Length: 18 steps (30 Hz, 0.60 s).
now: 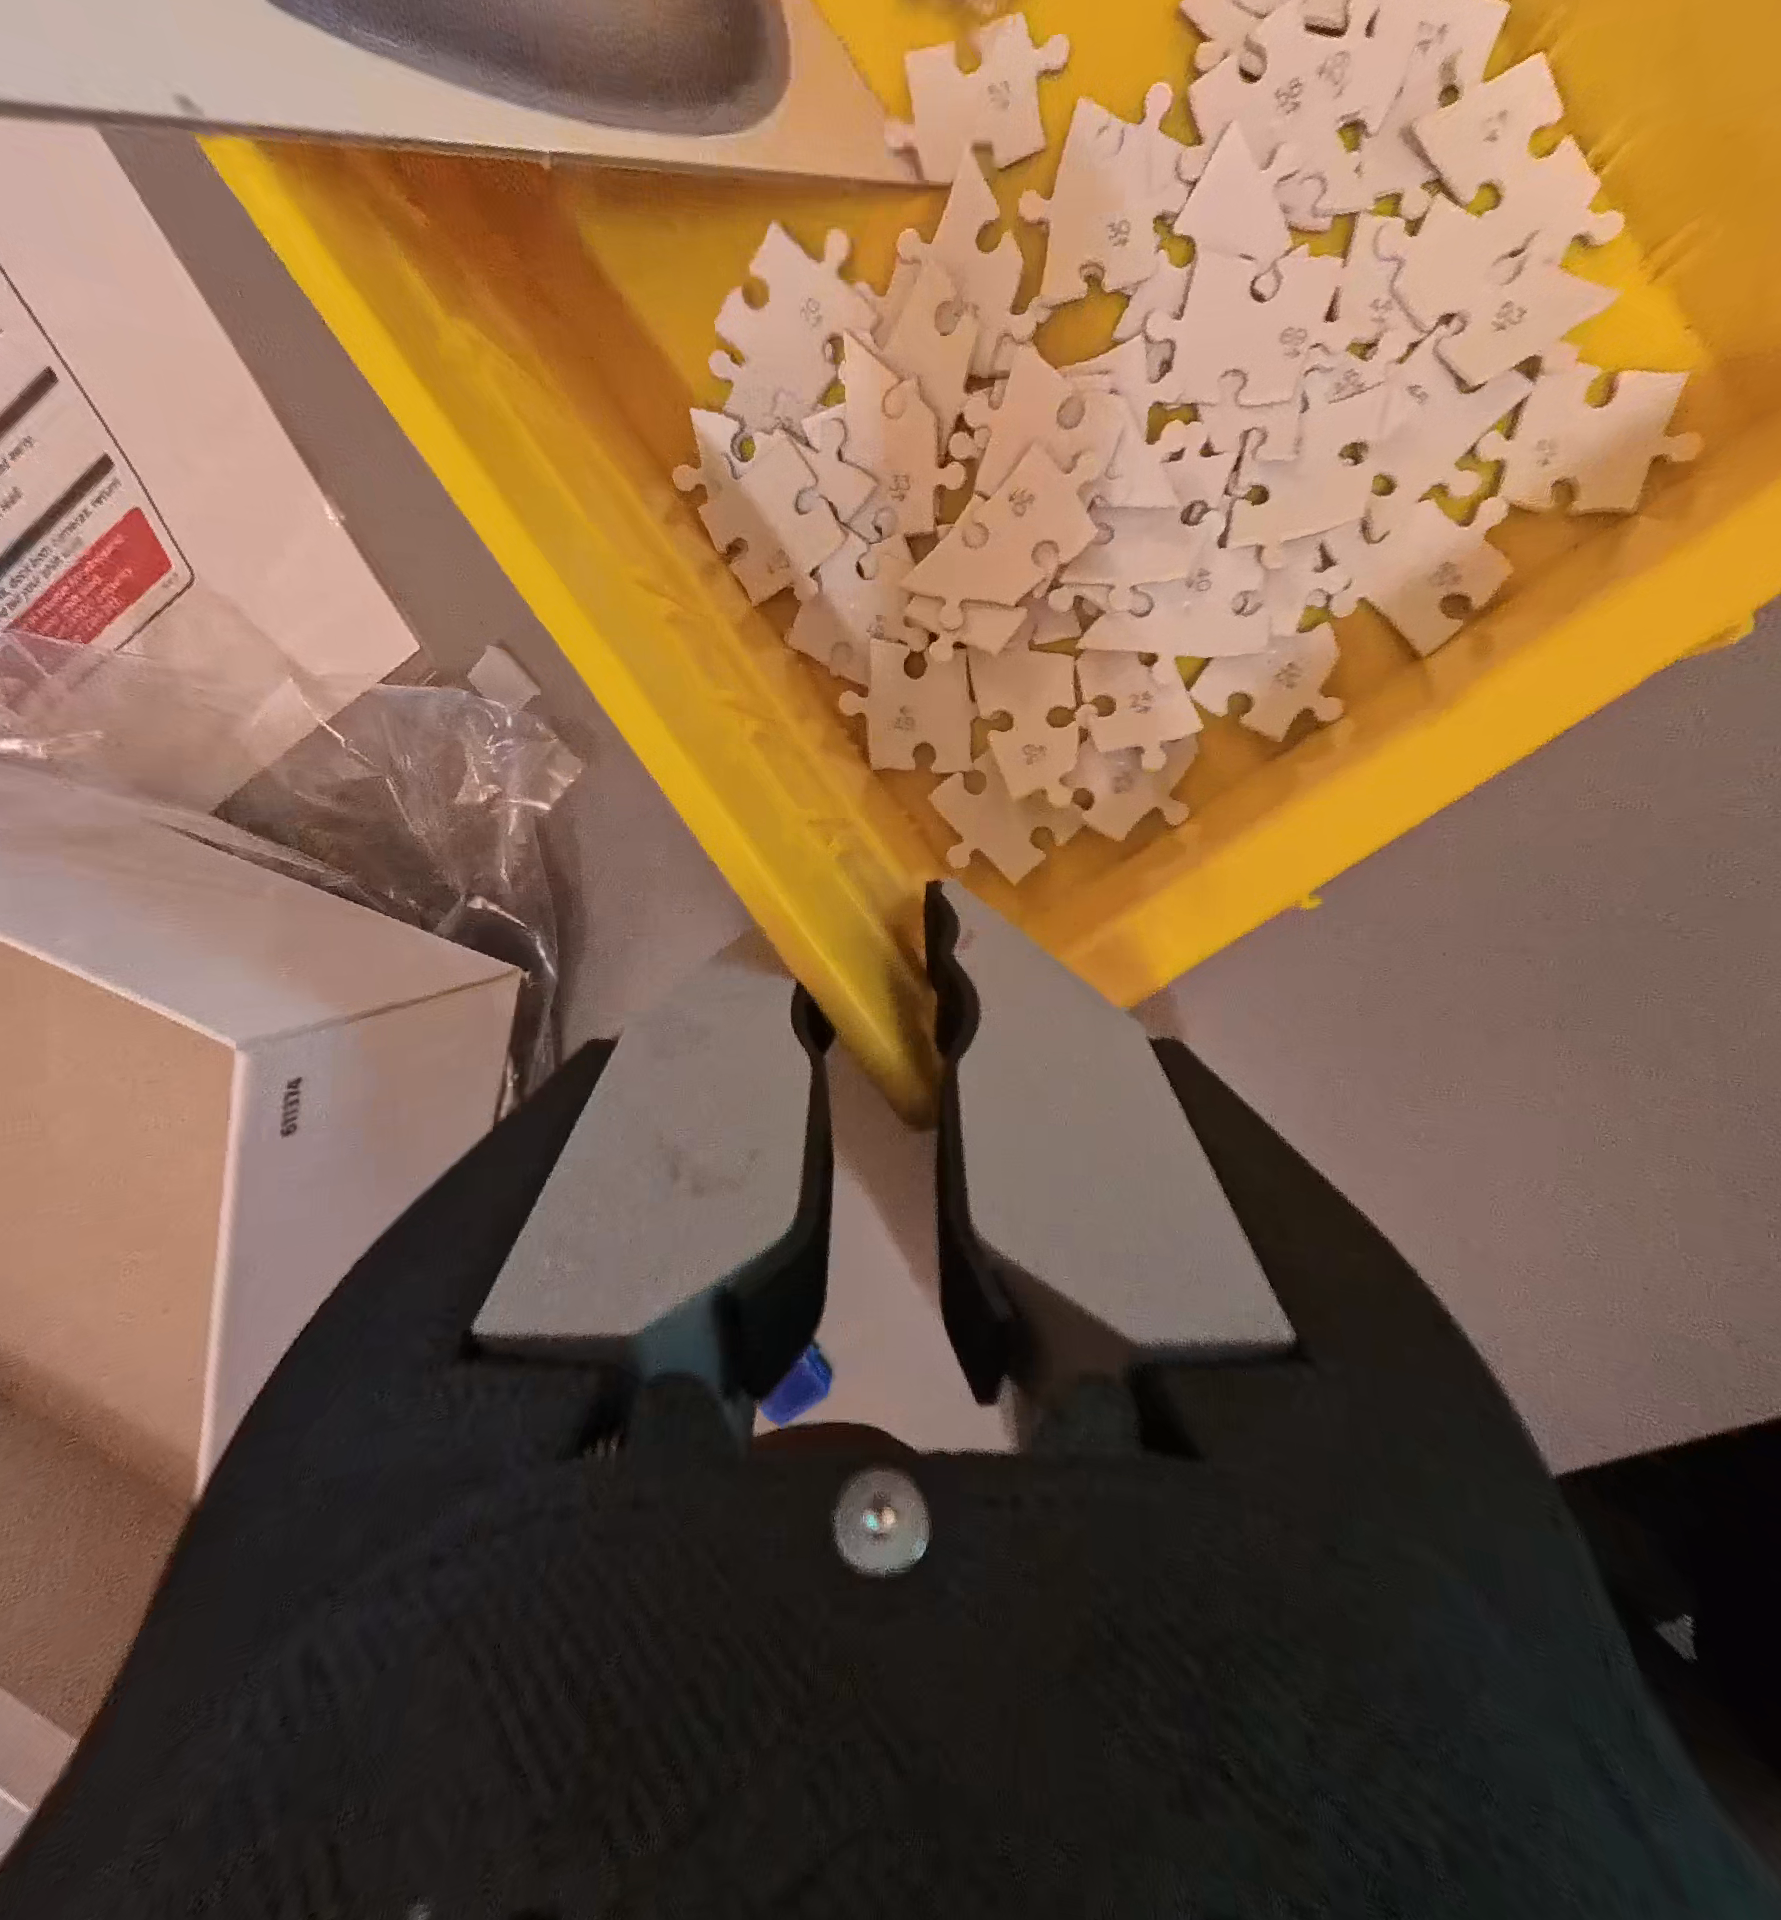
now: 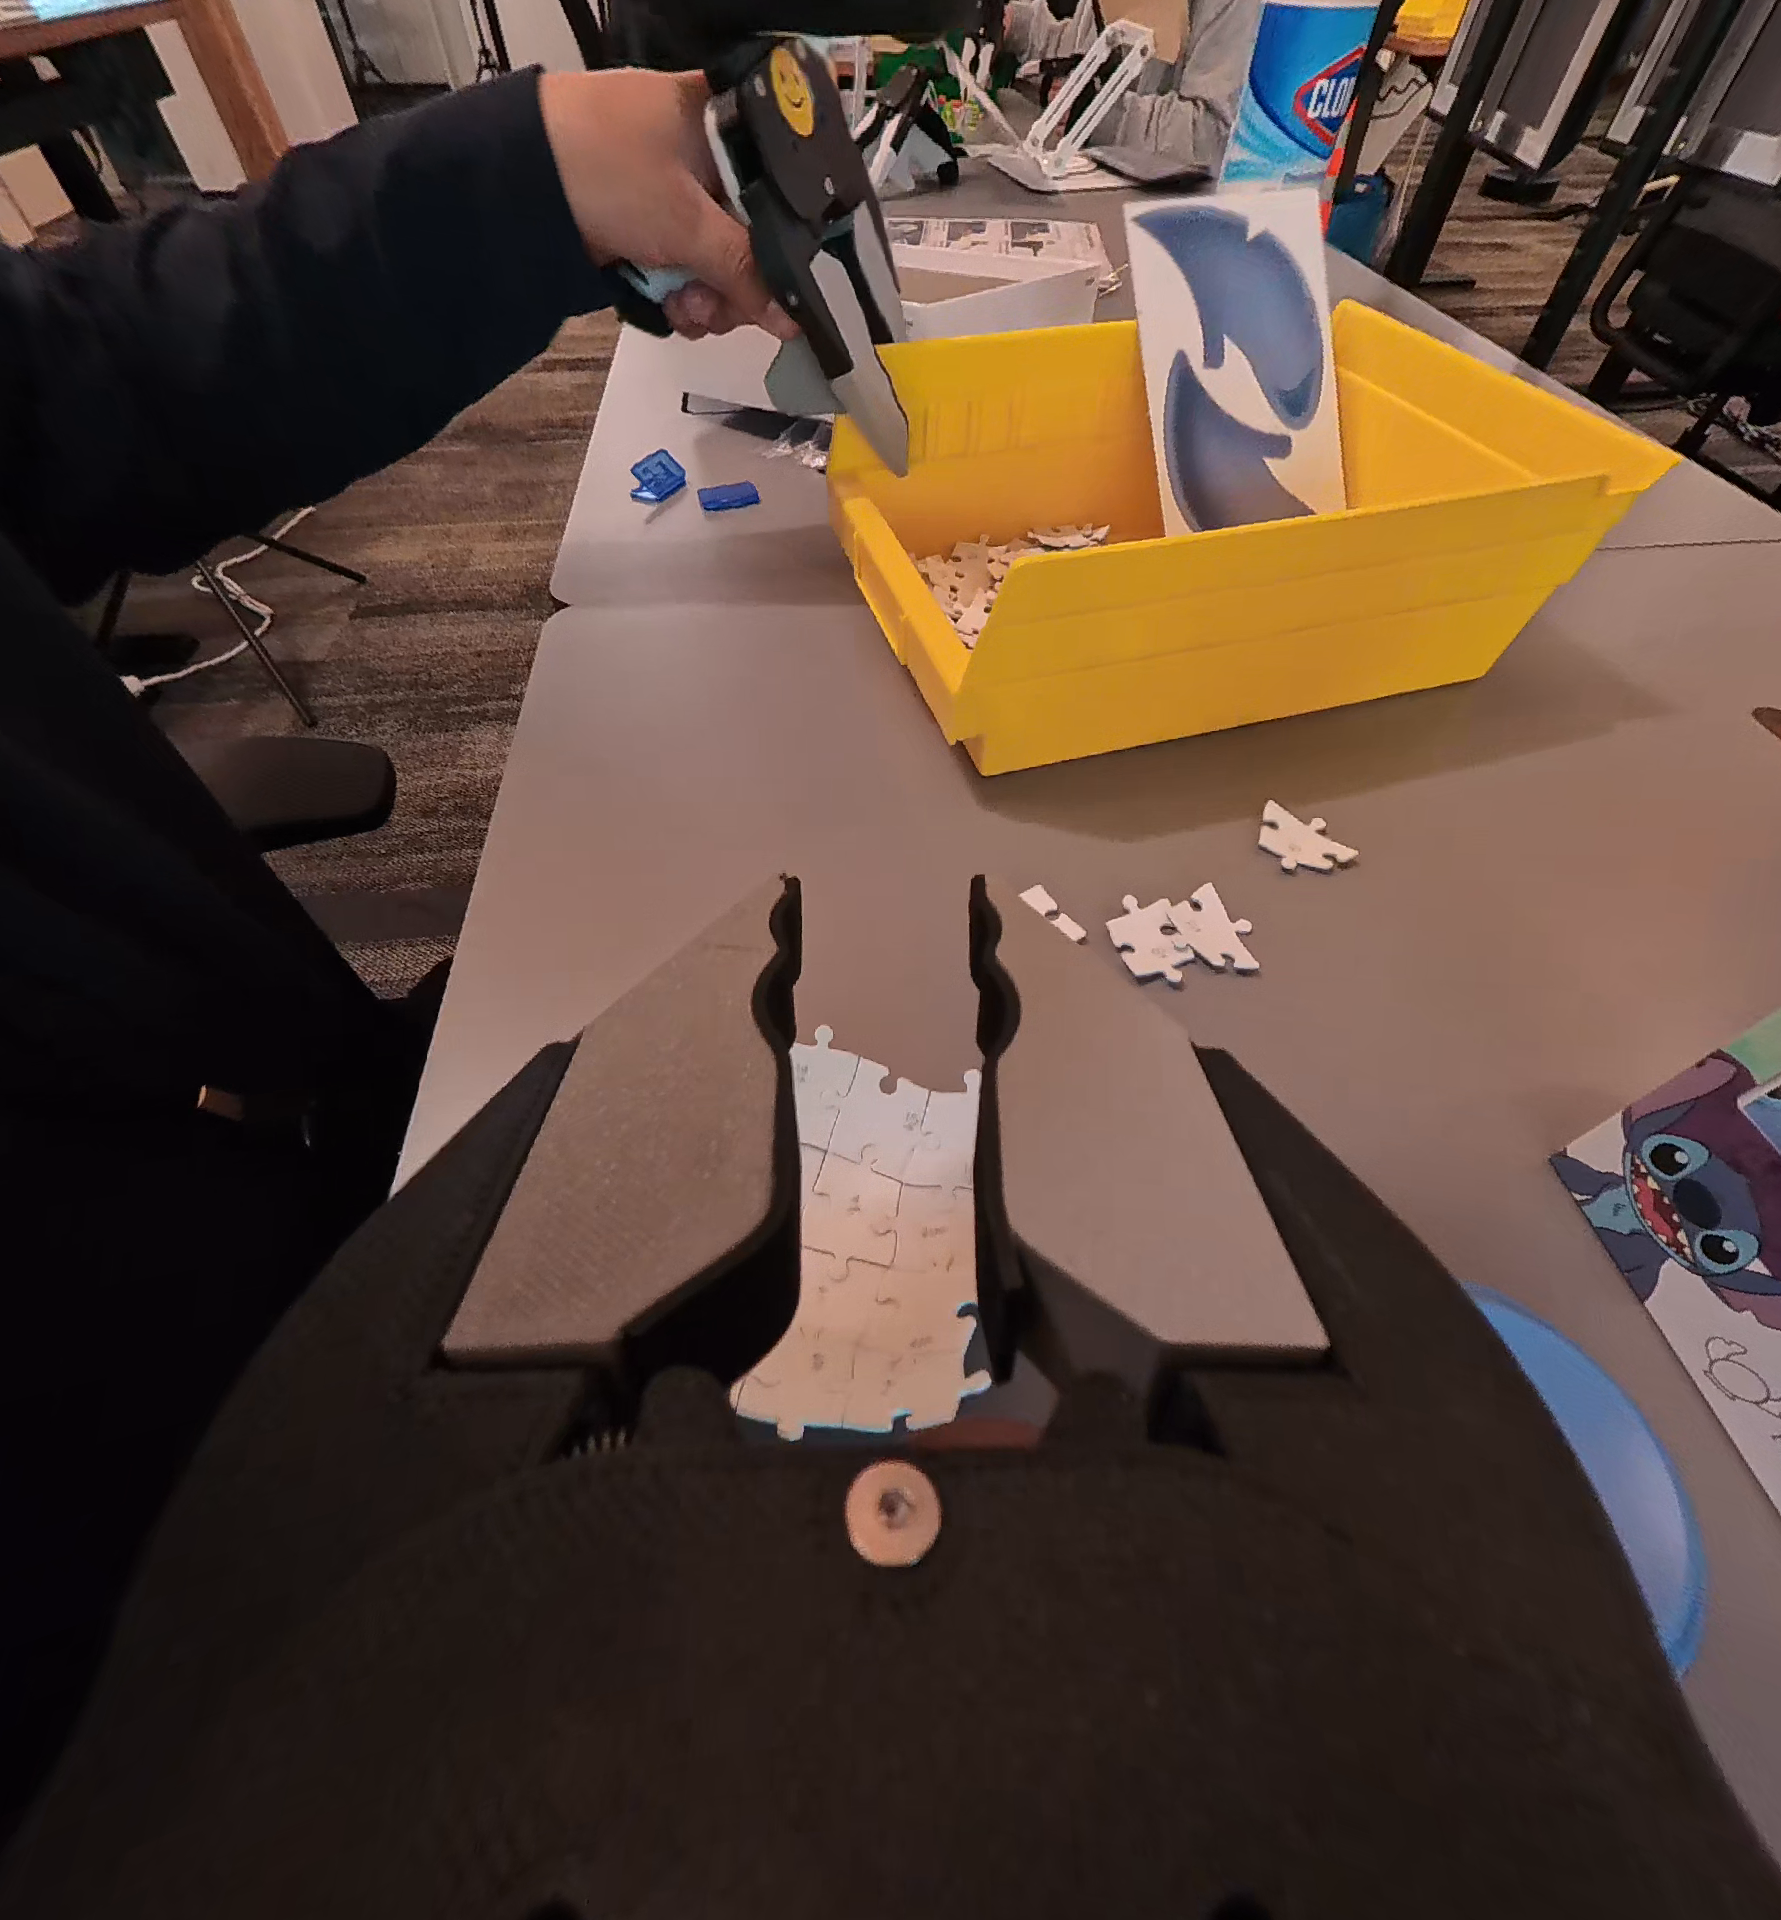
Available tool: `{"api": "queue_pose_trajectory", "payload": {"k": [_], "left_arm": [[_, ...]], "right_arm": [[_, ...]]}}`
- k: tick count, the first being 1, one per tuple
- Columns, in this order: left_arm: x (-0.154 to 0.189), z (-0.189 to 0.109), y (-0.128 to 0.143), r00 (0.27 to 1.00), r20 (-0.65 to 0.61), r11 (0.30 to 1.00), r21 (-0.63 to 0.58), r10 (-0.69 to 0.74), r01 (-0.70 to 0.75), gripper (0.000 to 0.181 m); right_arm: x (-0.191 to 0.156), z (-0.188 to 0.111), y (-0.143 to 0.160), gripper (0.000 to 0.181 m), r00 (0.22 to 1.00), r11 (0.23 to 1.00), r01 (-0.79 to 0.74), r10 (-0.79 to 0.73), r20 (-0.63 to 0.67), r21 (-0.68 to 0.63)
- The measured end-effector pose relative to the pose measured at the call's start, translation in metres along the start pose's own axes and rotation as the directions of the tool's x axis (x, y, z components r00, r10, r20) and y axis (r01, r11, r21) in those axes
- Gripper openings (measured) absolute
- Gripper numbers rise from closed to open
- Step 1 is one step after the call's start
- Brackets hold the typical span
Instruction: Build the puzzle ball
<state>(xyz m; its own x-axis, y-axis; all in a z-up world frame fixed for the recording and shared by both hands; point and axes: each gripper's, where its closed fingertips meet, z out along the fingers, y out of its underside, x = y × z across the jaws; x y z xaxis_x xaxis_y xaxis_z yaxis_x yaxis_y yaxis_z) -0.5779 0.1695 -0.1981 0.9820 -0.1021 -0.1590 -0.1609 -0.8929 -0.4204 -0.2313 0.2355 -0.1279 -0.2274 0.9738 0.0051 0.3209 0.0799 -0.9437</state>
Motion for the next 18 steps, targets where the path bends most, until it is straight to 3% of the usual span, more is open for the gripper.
{"api": "queue_pose_trajectory", "payload": {"k": [5,9,13,18], "left_arm": [[0.012,-0.003,0.0,1.0,-0.004,0.999,0.035,0.028,-0.028,0.015],[-0.002,-0.017,-0.02,1.0,0.024,0.986,0.168,0.014,-0.018,0.047],[-0.022,-0.043,-0.071,1.0,0.008,0.906,0.423,-0.003,-0.001,0.054],[-0.042,-0.053,-0.148,1.0,0.023,0.742,0.67,0.013,-0.025,0.061]], "right_arm": [[0.007,-0.002,0.004,0.029,1.0,1.0,-0.016,0.016,-0.016,-0.008],[0.019,-0.005,0.006,0.029,0.998,0.999,-0.039,0.039,-0.048,0.005],[0.034,-0.001,0.007,0.03,0.995,0.996,-0.083,0.084,-0.048,0.022],[0.049,0.015,0.001,0.034,0.992,0.992,-0.125,0.125,-0.032,0.02]]}}
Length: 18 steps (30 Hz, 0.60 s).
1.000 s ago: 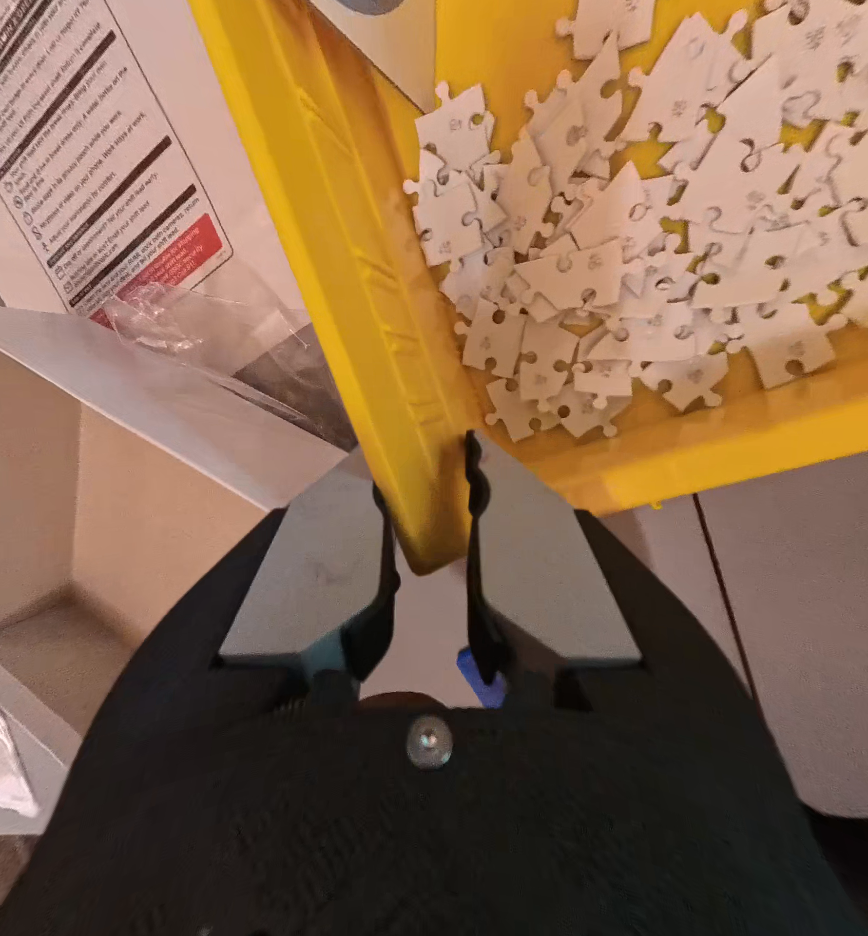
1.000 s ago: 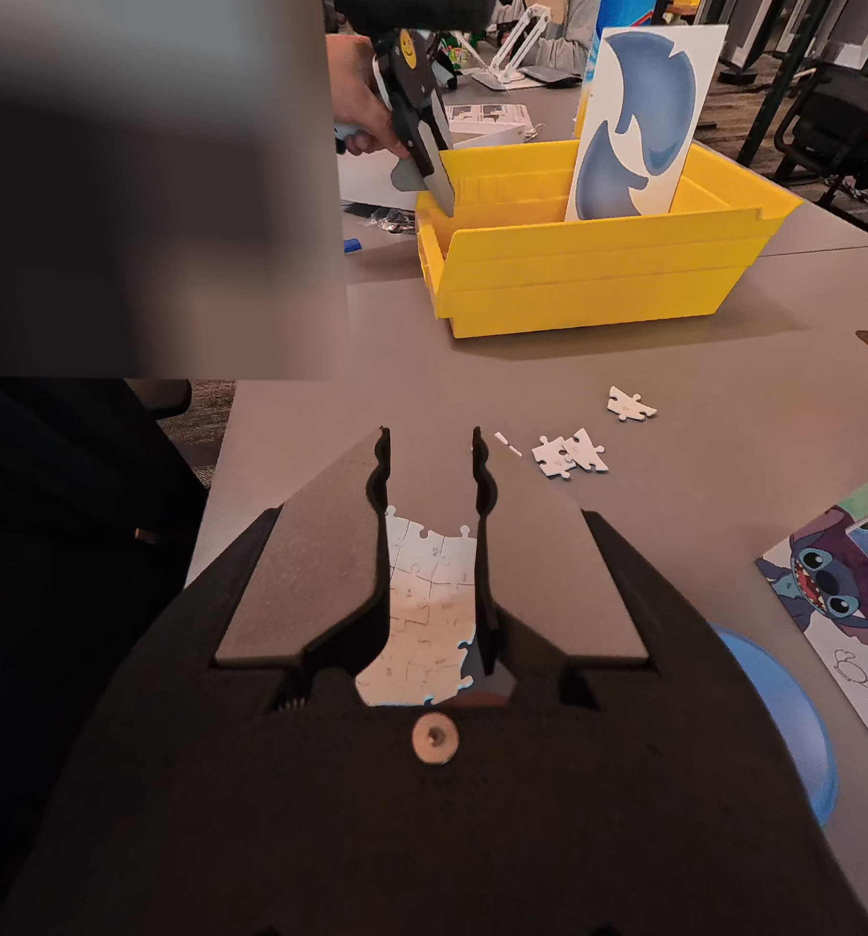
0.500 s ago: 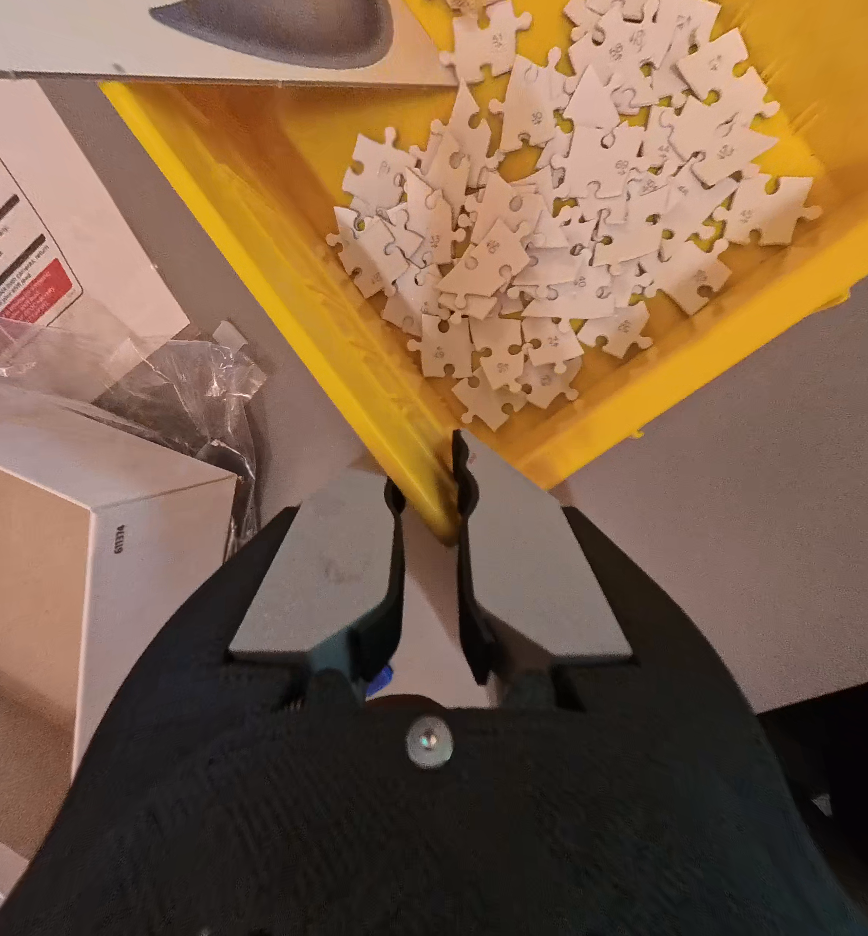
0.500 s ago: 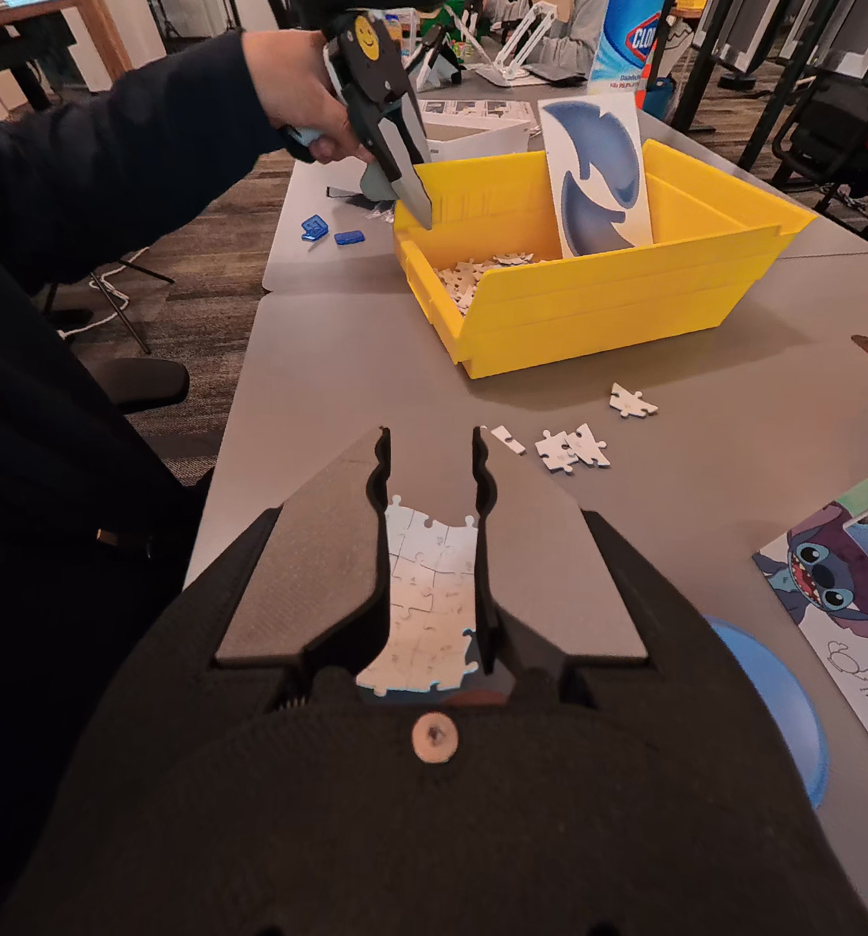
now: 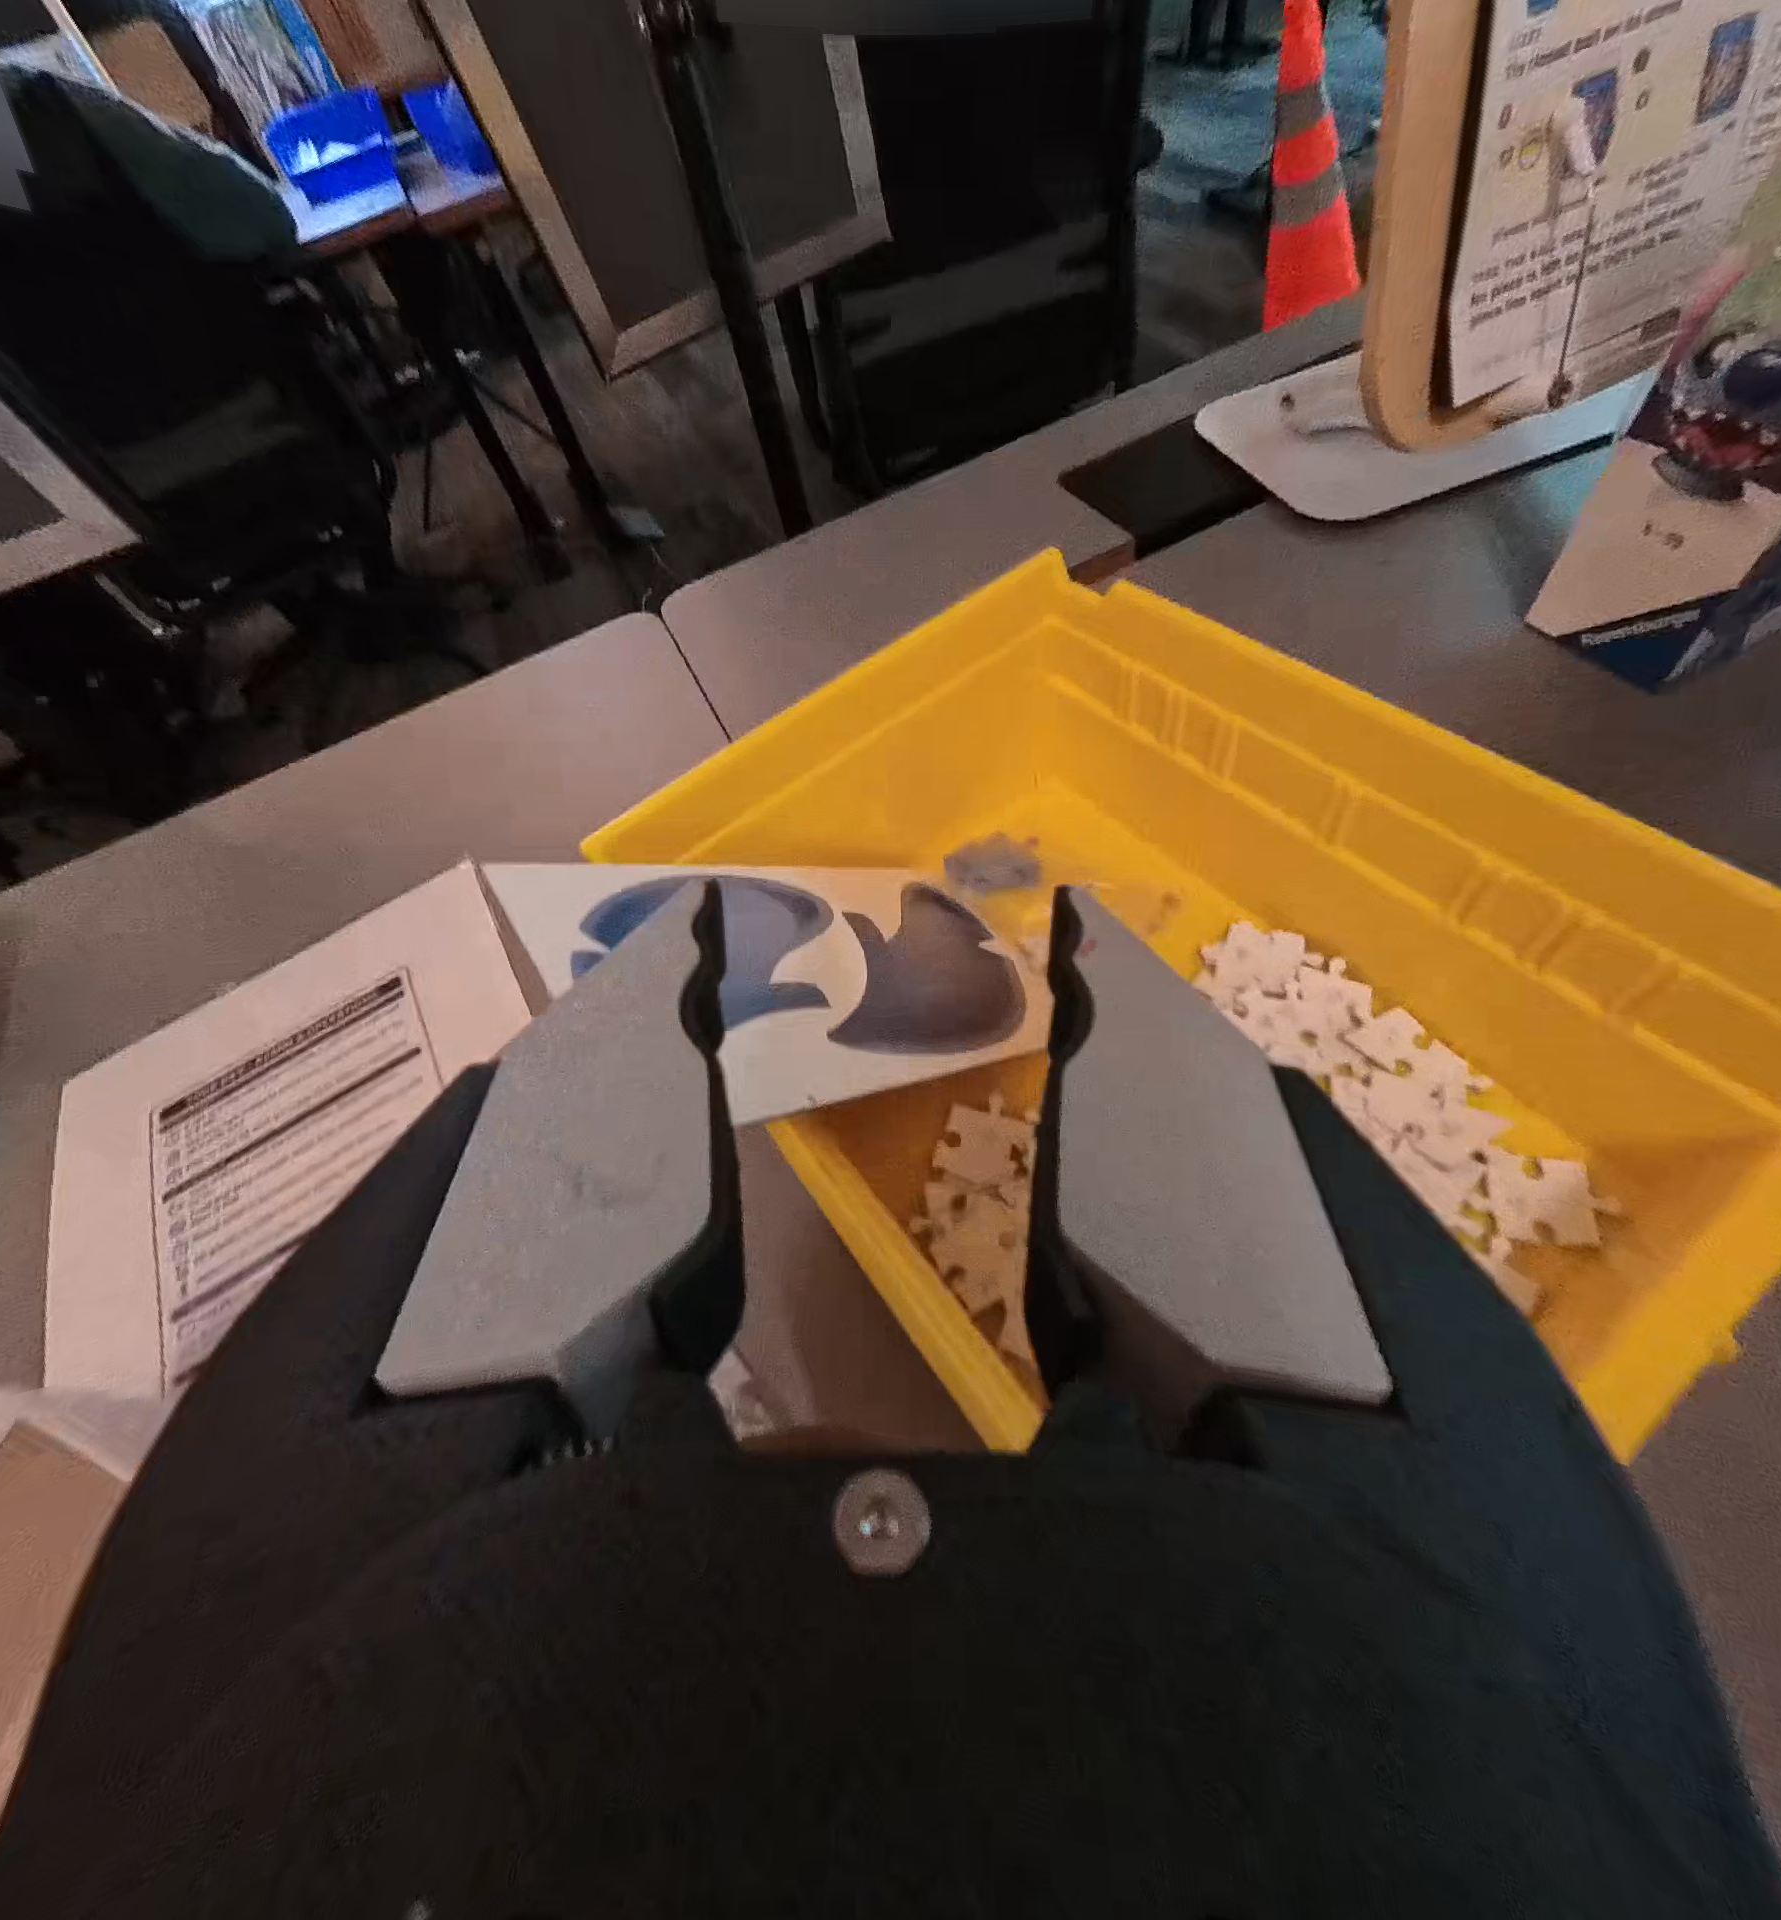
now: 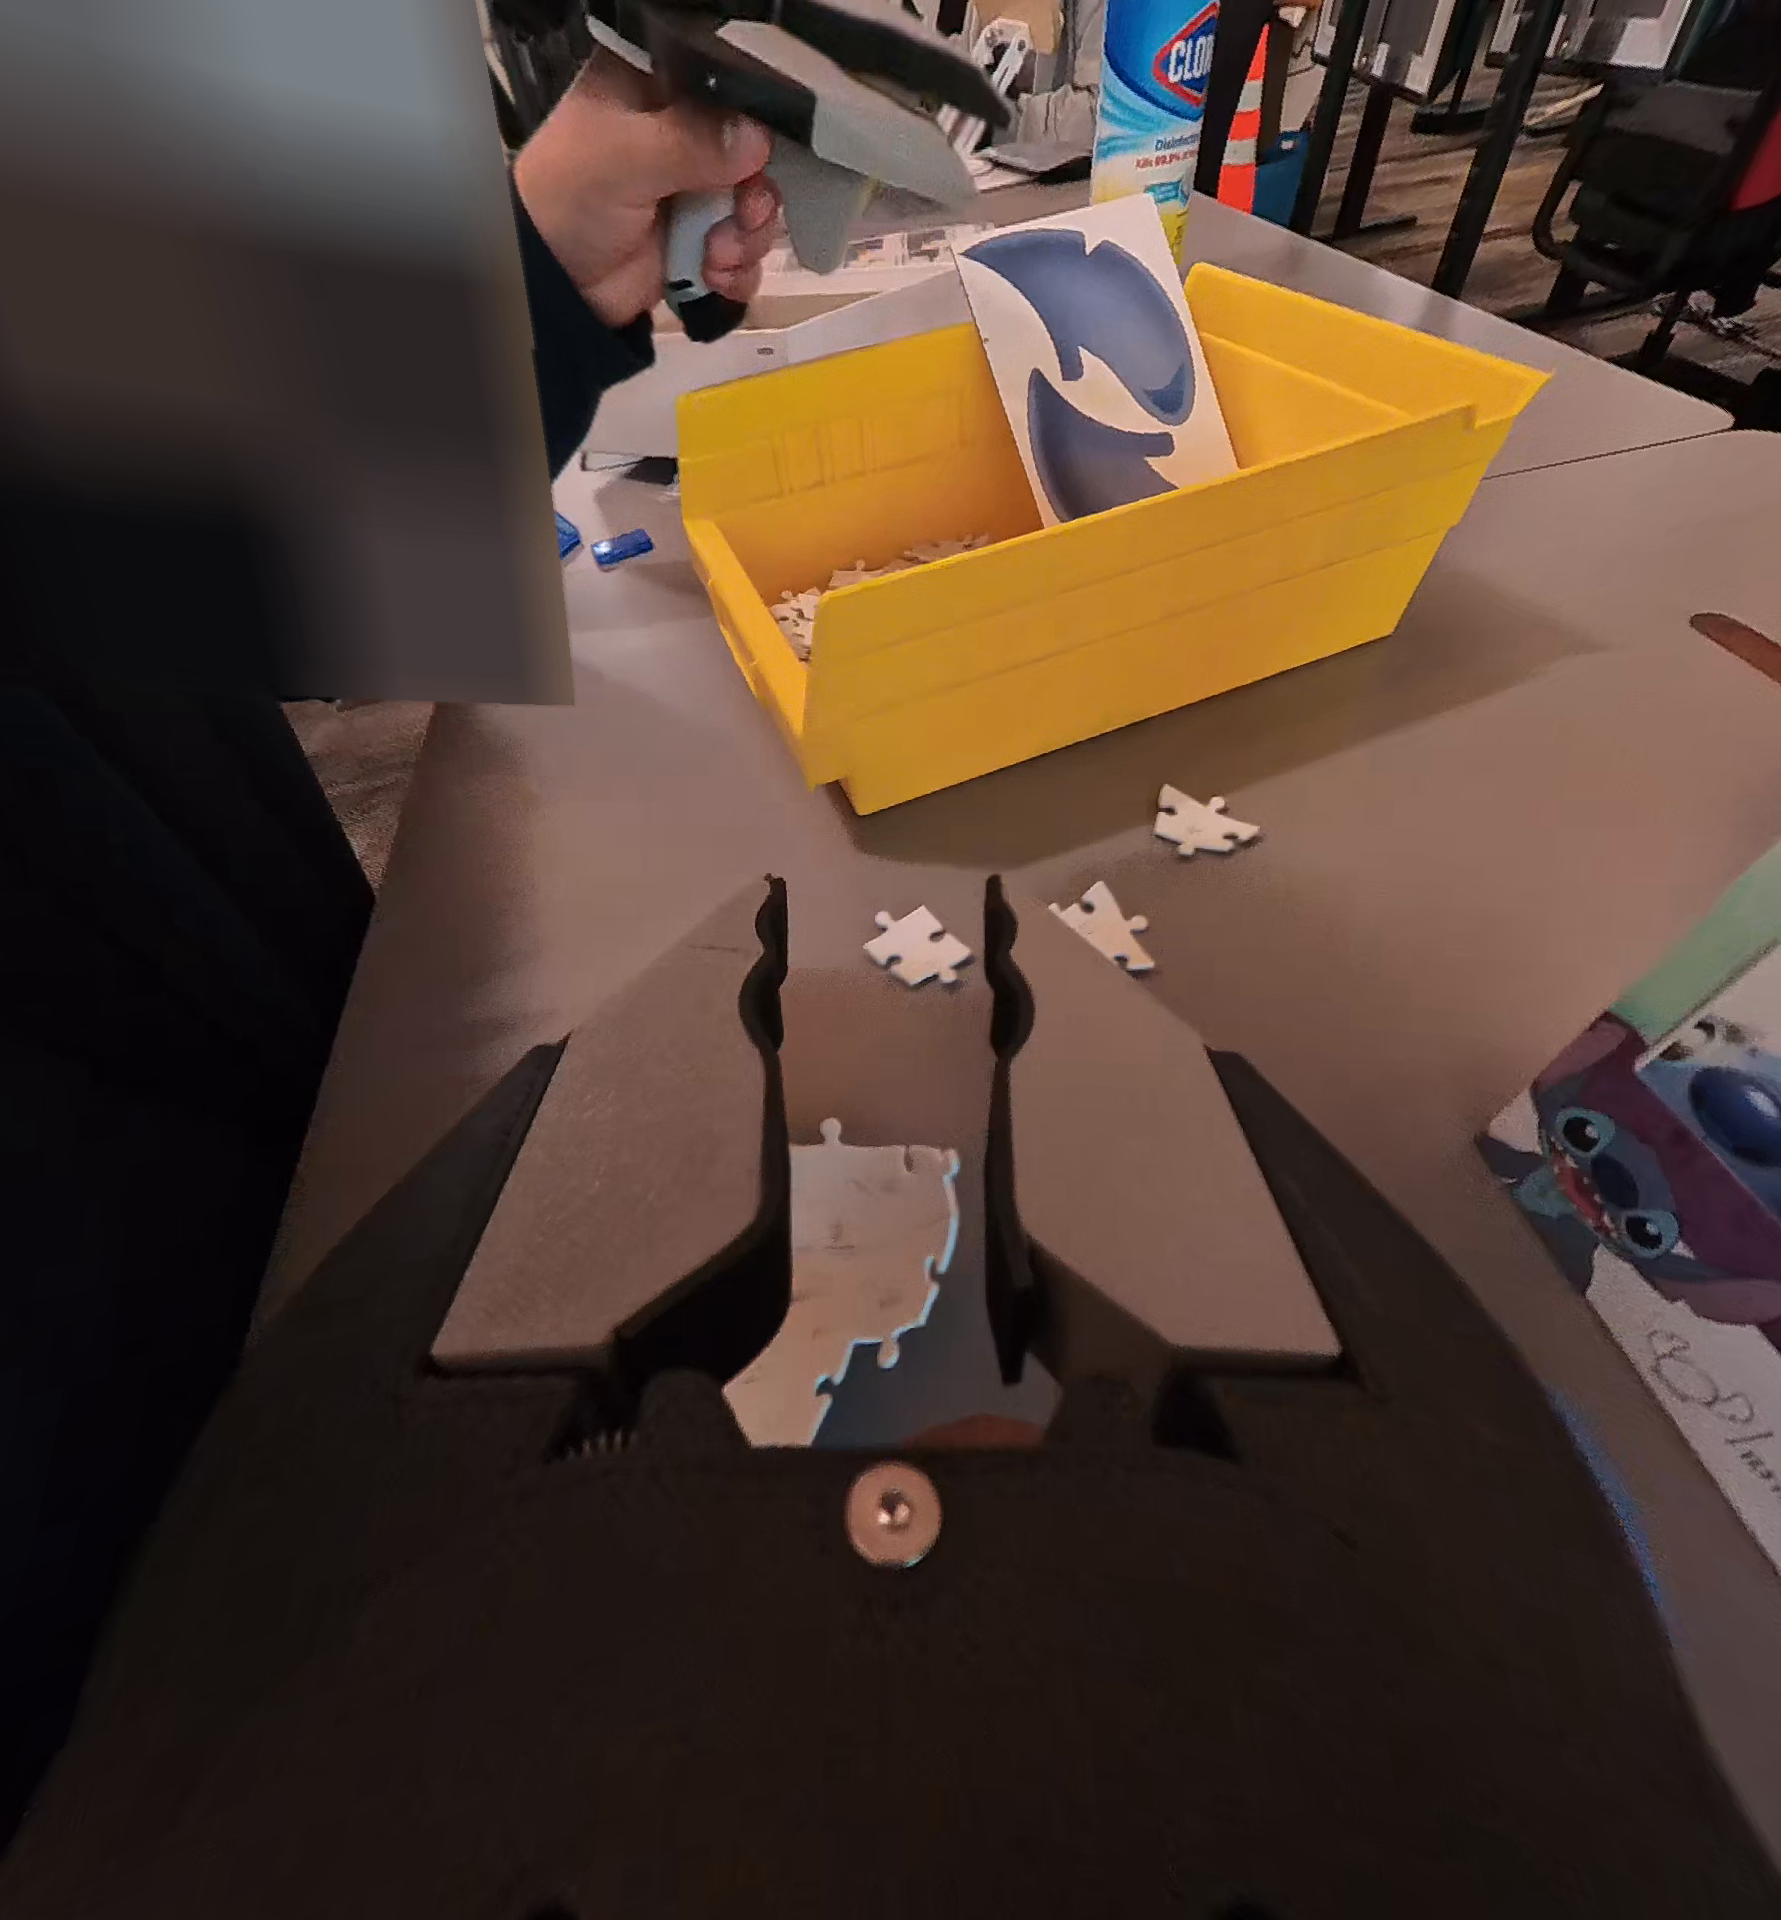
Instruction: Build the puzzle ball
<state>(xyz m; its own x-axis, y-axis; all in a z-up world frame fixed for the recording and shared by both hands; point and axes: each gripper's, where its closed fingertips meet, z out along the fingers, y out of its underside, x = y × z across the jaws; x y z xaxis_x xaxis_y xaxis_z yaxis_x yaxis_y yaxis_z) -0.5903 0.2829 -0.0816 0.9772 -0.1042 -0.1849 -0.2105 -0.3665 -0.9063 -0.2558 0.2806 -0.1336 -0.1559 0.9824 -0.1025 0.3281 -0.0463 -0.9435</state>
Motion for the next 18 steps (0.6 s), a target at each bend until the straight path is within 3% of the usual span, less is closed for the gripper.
{"api": "queue_pose_trajectory", "payload": {"k": [6,11,15,18], "left_arm": [[0.014,0.024,0.013,0.996,-0.068,0.998,0.019,0.056,-0.054,0.074],[0.027,0.012,0.018,0.996,-0.085,0.996,0.079,0.042,-0.035,0.072],[0.024,-0.007,-0.005,0.996,-0.044,0.977,0.2,0.081,-0.07,0.063],[0.03,-0.011,-0.01,0.995,-0.084,0.967,0.254,0.057,-0.034,0.068]], "right_arm": [[0.012,0.014,-0.008,0.047,0.999,0.999,0.039,-0.039,-0.032,-0.003],[-0.01,0.013,-0.022,0.06,0.992,0.987,0.125,-0.126,0.003,0.099],[-0.015,0.006,-0.023,0.062,0.986,0.978,0.165,-0.16,-0.055,0.123],[-0.015,0.003,-0.022,0.064,0.973,0.969,0.21,-0.196,-0.119,0.127]]}}
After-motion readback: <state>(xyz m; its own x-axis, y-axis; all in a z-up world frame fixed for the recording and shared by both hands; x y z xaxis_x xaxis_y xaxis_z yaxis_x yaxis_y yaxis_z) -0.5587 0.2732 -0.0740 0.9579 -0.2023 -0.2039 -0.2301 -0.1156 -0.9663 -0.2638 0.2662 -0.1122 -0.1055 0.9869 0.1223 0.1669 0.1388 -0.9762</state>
